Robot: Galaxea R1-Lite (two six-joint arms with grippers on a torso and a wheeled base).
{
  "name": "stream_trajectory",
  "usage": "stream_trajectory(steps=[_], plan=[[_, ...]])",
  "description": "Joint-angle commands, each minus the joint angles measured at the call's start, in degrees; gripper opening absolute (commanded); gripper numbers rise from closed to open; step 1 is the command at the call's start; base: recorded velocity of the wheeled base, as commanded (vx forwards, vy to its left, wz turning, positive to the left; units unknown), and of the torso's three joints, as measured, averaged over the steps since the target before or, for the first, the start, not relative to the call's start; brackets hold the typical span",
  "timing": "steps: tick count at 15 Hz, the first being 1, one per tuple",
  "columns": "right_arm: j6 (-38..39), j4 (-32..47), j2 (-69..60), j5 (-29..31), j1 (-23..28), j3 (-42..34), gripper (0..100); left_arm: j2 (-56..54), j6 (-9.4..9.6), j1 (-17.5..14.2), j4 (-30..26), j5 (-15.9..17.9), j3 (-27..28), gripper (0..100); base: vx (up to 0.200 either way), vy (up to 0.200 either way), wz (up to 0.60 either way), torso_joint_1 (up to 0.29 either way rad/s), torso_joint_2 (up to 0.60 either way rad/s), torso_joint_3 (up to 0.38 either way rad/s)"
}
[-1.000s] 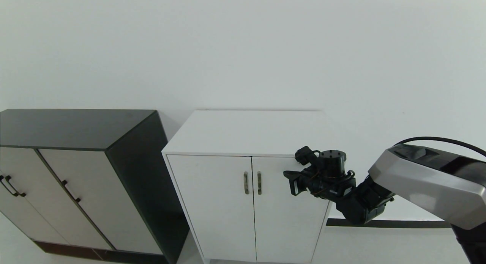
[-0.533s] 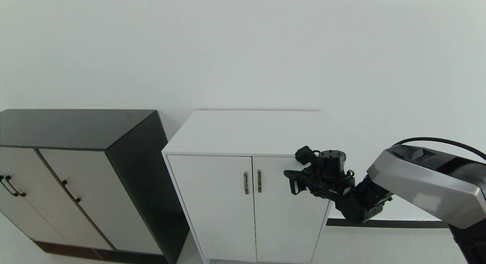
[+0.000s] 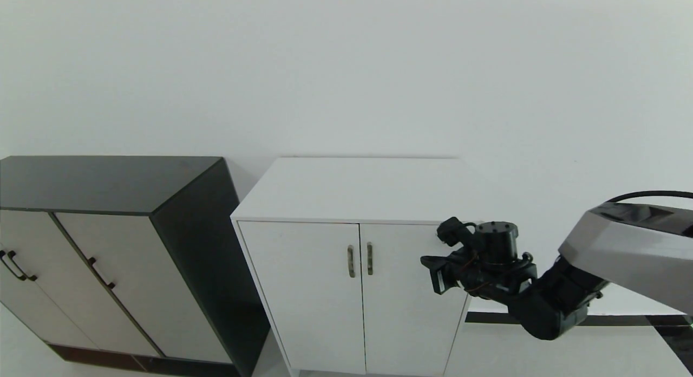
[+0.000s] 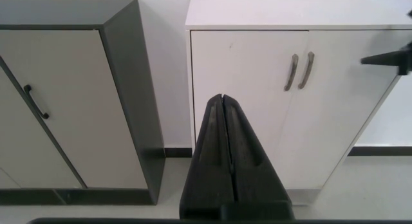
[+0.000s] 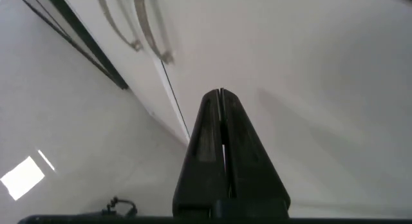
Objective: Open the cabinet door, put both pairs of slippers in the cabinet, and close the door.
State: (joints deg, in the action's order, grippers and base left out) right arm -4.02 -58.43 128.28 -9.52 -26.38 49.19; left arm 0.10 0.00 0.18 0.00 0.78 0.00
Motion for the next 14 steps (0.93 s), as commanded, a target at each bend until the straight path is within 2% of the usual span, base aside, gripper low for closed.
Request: stream_trajectory(steps=[1, 3, 7, 10, 11, 13, 14], plan=[[-0.7, -2.7, -14.8, 2.8, 0.8, -15.2, 0, 0.1, 0.0, 0.0, 0.0, 0.0, 0.0, 0, 0.0, 0.0, 0.0, 0.0, 0.0, 0.0], [-1.0, -3.5, -27.9, 5.6, 1.6, -29.4, 0, 0.1, 0.0, 0.0, 0.0, 0.0, 0.0, 0, 0.0, 0.0, 0.0, 0.0, 0.0, 0.0], [-3.4, -3.2, -47.4, 8.8, 5.9, -48.9, 0, 0.1, -0.18, 0.0, 0.0, -0.1, 0.0, 0, 0.0, 0.0, 0.0, 0.0, 0.0, 0.0], [-3.2, 14.7, -65.8, 11.7, 7.6, -48.7, 0, 0.1, -0.18, 0.0, 0.0, -0.2, 0.0, 0, 0.0, 0.0, 0.0, 0.0, 0.0, 0.0], [-3.2, 27.8, -78.7, 12.0, 7.7, -48.1, 0, 0.1, -0.18, 0.0, 0.0, -0.1, 0.0, 0, 0.0, 0.0, 0.0, 0.0, 0.0, 0.0], [-3.0, 48.8, -96.7, 12.1, 8.0, -46.5, 0, 0.1, -0.18, 0.0, 0.0, -0.1, 0.0, 0, 0.0, 0.0, 0.0, 0.0, 0.0, 0.0], [-3.0, 54.4, -101.4, 12.1, 8.1, -45.7, 0, 0.1, -0.18, 0.0, 0.0, -0.1, 0.0, 0, 0.0, 0.0, 0.0, 0.0, 0.0, 0.0]])
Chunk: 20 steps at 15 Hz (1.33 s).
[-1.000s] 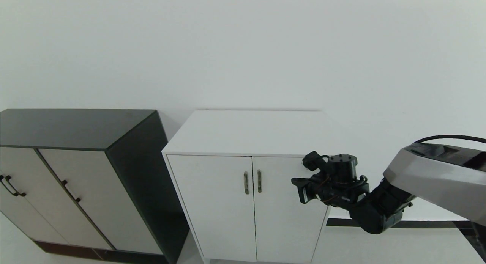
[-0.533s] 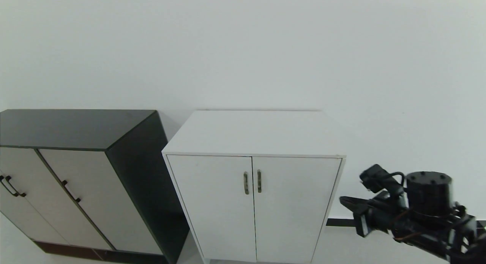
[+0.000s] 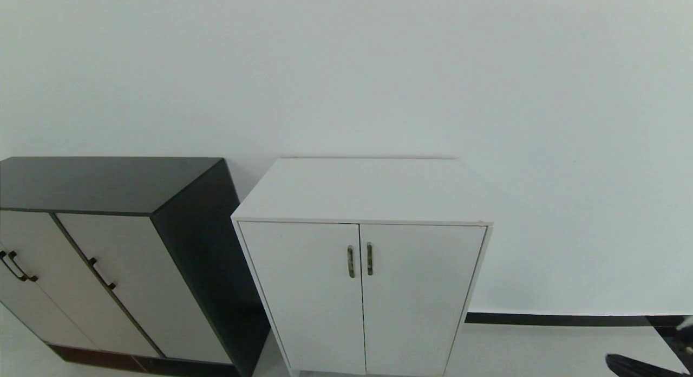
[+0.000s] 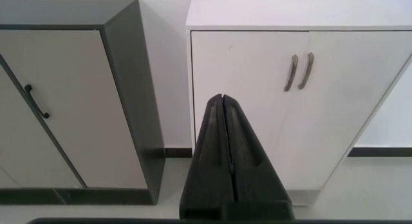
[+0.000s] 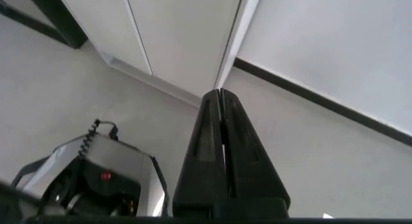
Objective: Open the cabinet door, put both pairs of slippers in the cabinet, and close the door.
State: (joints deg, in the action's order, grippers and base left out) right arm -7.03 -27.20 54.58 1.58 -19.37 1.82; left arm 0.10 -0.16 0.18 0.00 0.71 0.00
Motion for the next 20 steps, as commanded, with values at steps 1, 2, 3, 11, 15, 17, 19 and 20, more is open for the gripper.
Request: stream_trajectory(steps=[1, 2, 3, 11, 15, 17, 19, 20], plan=[[0.1, 32.4, -35.0, 0.8, 1.2, 3.7, 0, 0.1, -0.02, 0.0, 0.0, 0.0, 0.0, 0, 0.0, 0.0, 0.0, 0.0, 0.0, 0.0], [0.4, 37.5, -40.5, 0.3, 1.6, 4.4, 0, 0.1, -0.02, 0.0, 0.0, 0.0, 0.0, 0, 0.0, 0.0, 0.0, 0.0, 0.0, 0.0], [1.8, 37.5, -41.7, -0.7, 1.8, 4.3, 0, 0.1, -0.02, 0.0, 0.0, 0.0, 0.0, 0, 0.0, 0.0, 0.0, 0.0, 0.0, 0.0], [4.3, 27.3, -45.7, -2.1, 10.1, -1.7, 0, 0.1, -0.02, 0.0, 0.0, 0.0, 0.0, 0, 0.0, 0.0, 0.0, 0.0, 0.0, 0.0], [4.5, 27.3, -50.4, -2.1, 20.5, -1.7, 0, 0.1, -0.02, 0.0, 0.0, 0.0, 0.0, 0, 0.0, 0.0, 0.0, 0.0, 0.0, 0.0], [4.5, 27.3, -54.5, -2.1, 19.7, -1.7, 0, 0.1, -0.02, 0.0, 0.0, 0.0, 0.0, 0, 0.0, 0.0, 0.0, 0.0, 0.0, 0.0], [4.7, 27.4, -54.5, -2.0, 19.6, -1.8, 0, 0.1, -0.02, 0.0, 0.0, 0.0, 0.0, 0, 0.0, 0.0, 0.0, 0.0, 0.0, 0.0], [4.7, 27.4, -54.5, -2.0, 19.6, -1.8, 0, 0.1, 0.07, 0.0, 0.0, -0.1, 0.0, 0, 0.0, 0.0, 0.0, 0.0, 0.0, 0.0]])
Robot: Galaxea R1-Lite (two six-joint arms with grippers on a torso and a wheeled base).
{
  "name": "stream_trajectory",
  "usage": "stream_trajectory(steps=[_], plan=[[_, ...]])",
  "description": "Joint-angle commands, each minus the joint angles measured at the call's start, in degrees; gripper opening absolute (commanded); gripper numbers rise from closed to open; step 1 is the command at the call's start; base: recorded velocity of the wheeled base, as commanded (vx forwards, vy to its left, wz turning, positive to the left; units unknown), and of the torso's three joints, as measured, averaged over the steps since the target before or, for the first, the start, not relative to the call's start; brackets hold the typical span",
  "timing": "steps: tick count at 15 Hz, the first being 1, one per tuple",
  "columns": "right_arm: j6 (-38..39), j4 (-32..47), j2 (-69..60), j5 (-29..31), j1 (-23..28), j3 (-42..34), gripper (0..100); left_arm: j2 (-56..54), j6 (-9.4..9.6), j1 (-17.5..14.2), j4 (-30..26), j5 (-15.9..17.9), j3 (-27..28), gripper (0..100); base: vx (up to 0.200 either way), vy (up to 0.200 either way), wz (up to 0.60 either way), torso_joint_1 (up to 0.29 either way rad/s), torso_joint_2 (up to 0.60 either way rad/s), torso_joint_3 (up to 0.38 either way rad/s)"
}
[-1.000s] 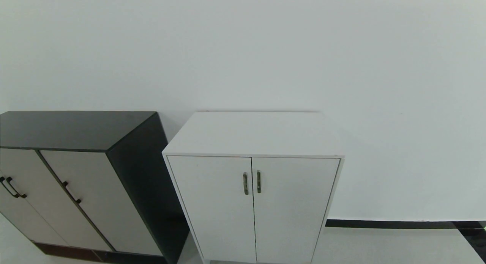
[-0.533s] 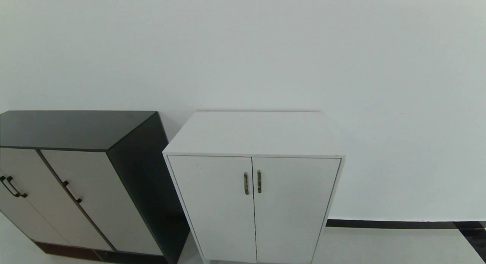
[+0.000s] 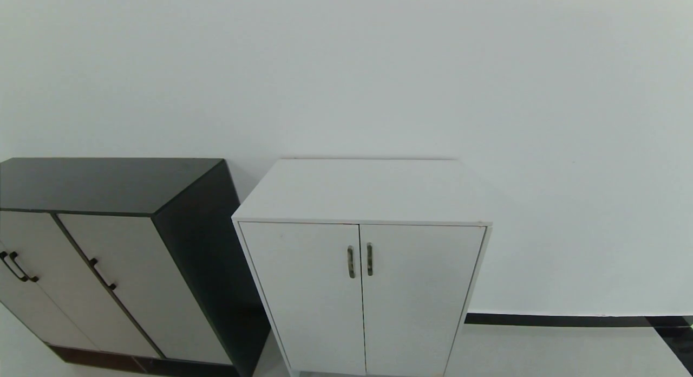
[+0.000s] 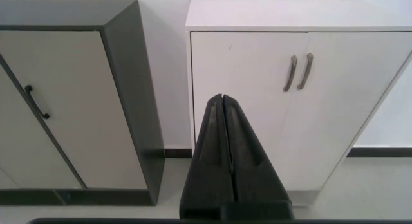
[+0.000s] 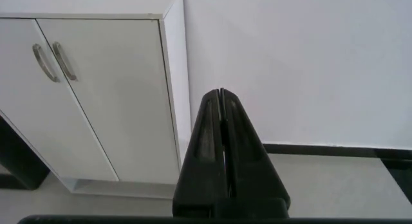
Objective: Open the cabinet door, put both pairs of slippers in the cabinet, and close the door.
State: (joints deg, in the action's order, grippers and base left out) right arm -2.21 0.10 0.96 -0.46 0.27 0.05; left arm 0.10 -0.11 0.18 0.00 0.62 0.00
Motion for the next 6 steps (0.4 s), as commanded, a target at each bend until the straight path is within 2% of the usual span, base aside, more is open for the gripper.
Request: stream_trajectory(steps=[1, 6], plan=[[0.0, 0.1, -0.9, 0.0, 0.0, 0.0, 0, 0.1, 0.11, 0.0, 0.0, 0.0, 0.0, 0, 0.0, 0.0, 0.0, 0.0, 0.0, 0.0], [1.3, 0.1, -0.9, -0.1, 0.0, 0.0, 0, 0.1, 0.11, 0.0, 0.0, 0.0, 0.0, 0, 0.0, 0.0, 0.0, 0.0, 0.0, 0.0]])
